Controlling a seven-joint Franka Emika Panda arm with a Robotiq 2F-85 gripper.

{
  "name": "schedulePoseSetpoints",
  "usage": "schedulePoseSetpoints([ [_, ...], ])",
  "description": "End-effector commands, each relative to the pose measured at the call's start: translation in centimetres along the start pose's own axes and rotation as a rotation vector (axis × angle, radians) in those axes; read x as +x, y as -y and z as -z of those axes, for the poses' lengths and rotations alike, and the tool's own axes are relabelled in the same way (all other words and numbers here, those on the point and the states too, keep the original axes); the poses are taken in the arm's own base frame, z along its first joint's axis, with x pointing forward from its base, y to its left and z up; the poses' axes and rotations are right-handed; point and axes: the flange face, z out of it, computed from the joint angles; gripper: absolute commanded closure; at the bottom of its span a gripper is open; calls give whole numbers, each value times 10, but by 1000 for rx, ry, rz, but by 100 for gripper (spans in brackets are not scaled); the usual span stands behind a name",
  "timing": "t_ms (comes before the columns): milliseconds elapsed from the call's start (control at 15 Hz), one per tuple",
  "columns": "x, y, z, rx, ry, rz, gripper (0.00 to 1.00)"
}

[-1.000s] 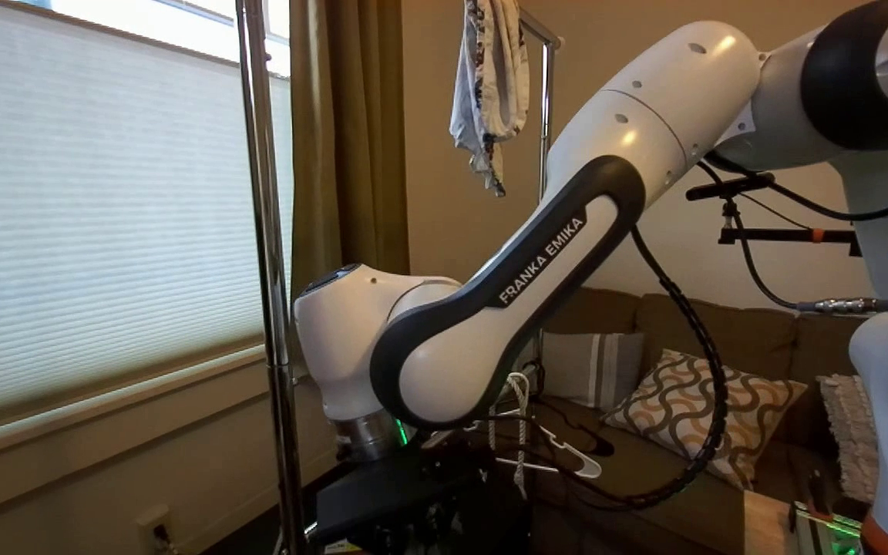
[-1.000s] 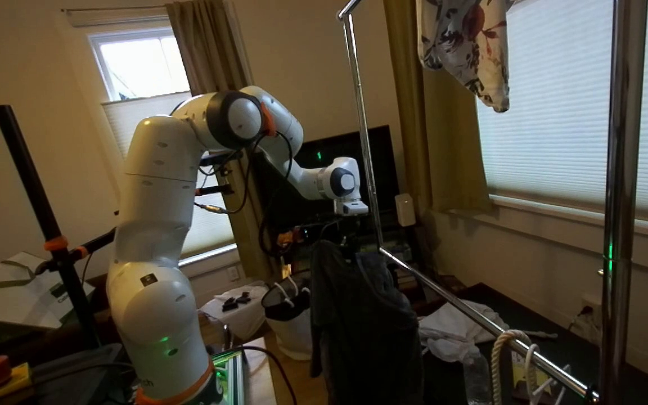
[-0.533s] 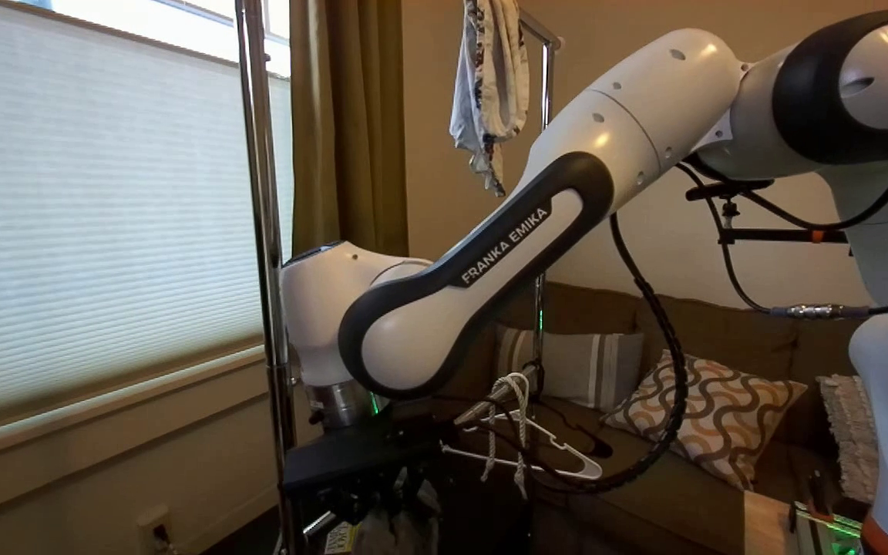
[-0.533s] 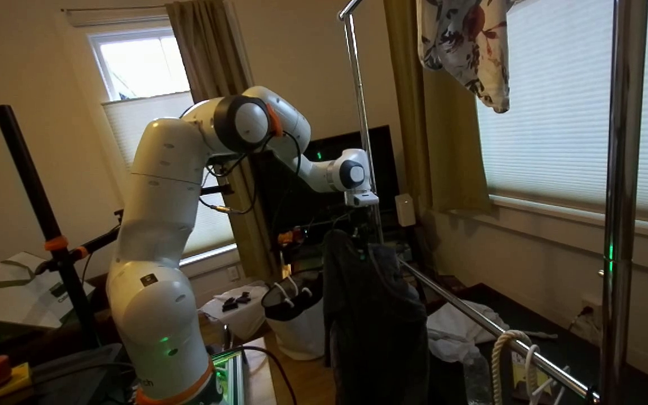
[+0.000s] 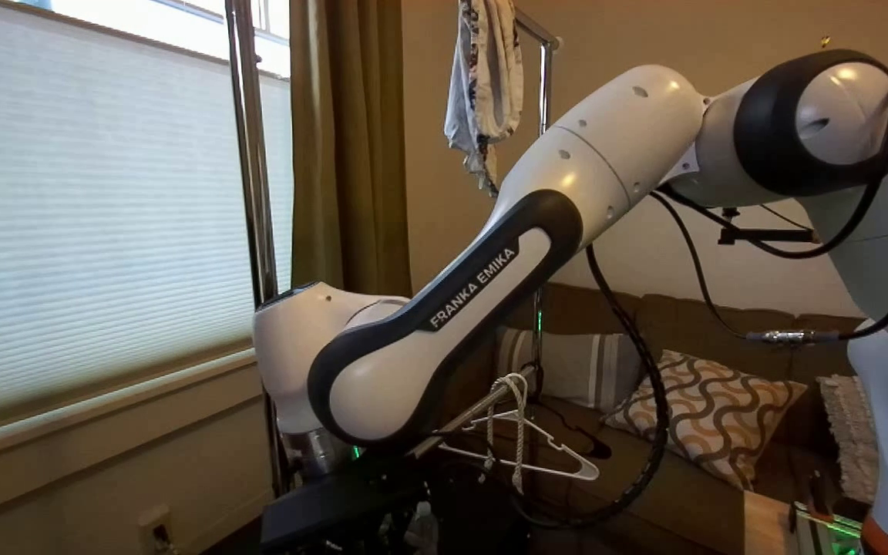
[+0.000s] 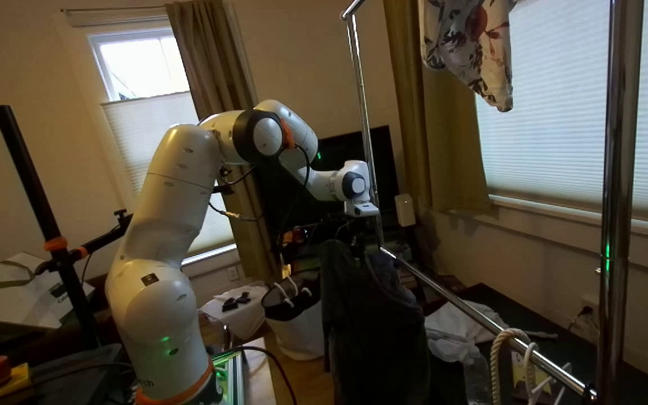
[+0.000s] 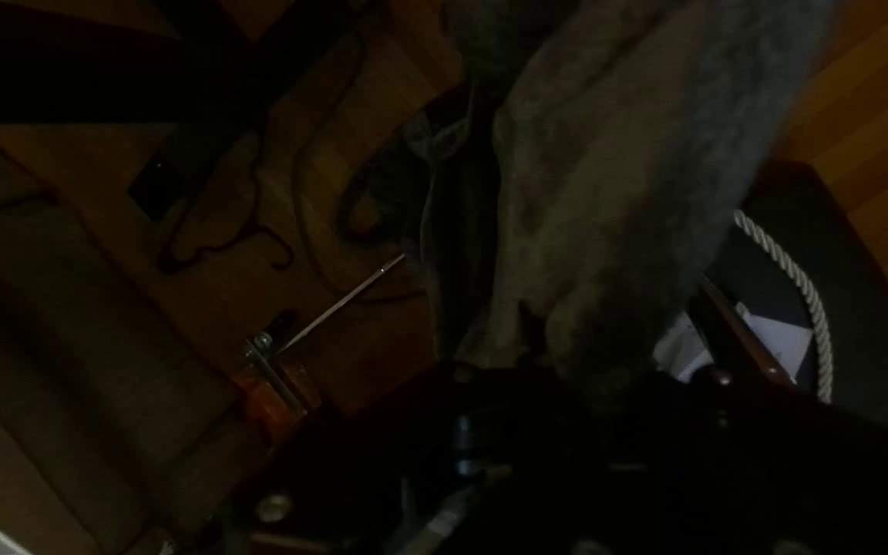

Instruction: Move the robe from the top to the bottom of the clothing rack

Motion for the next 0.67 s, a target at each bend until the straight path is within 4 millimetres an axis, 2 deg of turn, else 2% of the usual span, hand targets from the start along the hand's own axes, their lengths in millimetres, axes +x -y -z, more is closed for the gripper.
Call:
schedulePoseSetpoints([
  [0, 5, 6, -8, 5, 72, 24, 67],
  [133, 6, 2, -11, 10, 105, 26, 54],
  [267, 2, -4, -3, 11, 112, 38, 39],
  [333, 0, -10, 6, 21, 100, 41, 31],
  [600, -25, -50, 70, 162, -88, 160, 2],
])
